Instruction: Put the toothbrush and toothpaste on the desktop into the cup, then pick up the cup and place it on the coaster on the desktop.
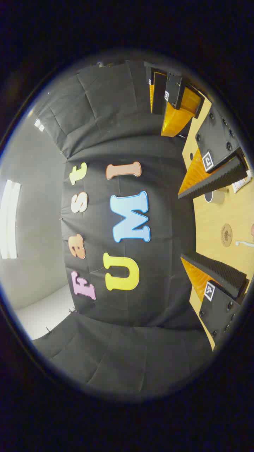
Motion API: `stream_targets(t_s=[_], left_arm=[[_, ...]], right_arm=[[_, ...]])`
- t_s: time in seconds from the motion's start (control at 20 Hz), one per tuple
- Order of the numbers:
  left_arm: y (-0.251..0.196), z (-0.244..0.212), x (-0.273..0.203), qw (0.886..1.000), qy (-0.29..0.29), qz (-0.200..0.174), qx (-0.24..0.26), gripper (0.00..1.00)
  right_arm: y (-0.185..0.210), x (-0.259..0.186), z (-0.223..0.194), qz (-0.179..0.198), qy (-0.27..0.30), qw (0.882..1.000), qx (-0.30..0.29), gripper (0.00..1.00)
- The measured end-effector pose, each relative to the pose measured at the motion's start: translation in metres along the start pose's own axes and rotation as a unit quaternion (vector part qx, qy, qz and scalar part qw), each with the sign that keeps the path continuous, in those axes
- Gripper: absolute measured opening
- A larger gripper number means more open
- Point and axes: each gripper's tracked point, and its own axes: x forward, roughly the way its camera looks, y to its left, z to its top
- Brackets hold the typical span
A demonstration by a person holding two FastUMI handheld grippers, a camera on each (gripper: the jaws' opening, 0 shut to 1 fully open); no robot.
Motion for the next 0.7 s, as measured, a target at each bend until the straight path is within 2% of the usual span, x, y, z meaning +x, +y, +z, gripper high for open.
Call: stream_targets(t_s=[0.25,0.35,0.45,0.6,0.7], left_arm=[[0.002,-0.007,-0.004,1.0,0.017,0.018,-0.012,0.95],[0.003,-0.01,-0.006,0.999,0.024,0.026,-0.016,0.95],[0.004,-0.01,-0.004,0.999,0.028,0.026,-0.017,0.95],[0.003,-0.006,0.002,0.999,0.029,0.019,-0.024,0.98],[0.006,-0.006,0.004,0.999,0.03,0.012,-0.021,0.95]], right_arm=[[-0.002,-0.005,-0.004,0.016,0.014,1.0,-0.002,0.92],[-0.002,-0.006,-0.007,0.027,0.025,0.999,-0.006,0.94],[0.003,-0.007,-0.008,0.038,0.025,0.999,-0.01,0.92],[0.001,-0.004,-0.009,0.028,0.024,0.998,-0.049,0.92],[0.001,-0.004,-0.006,0.02,0.02,0.997,-0.065,0.92]])
